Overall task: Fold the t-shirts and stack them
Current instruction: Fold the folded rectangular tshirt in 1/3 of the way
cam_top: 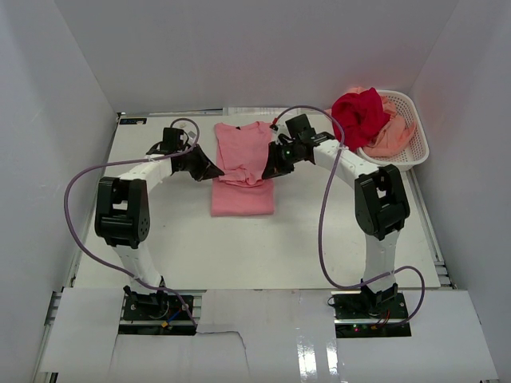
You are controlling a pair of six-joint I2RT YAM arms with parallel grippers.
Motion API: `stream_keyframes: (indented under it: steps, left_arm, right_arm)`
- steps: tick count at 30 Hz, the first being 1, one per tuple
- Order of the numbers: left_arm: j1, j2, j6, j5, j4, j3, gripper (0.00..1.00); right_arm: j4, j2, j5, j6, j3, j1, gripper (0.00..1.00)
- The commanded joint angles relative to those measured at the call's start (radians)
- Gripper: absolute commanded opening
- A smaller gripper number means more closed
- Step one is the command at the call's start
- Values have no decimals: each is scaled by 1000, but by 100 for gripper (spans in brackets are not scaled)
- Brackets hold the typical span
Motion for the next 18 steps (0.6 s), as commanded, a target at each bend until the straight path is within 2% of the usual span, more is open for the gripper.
stream_keyframes:
  steps: [1, 7, 11, 18]
  left_arm:
    - [8, 8, 11, 22, 25, 39, 4]
    - [8, 30, 16, 18, 27, 58, 4]
    - [8, 41, 19, 12, 34, 67, 11]
    - [8, 61, 8, 13, 40, 90, 11]
  right_arm:
    - [-20, 12, -24, -21, 55, -8, 8]
    - [-23, 28, -23, -24, 75, -14, 8]
    - [-23, 40, -26, -27, 87, -19, 11]
    - [-22, 64, -35, -26, 121, -25, 8]
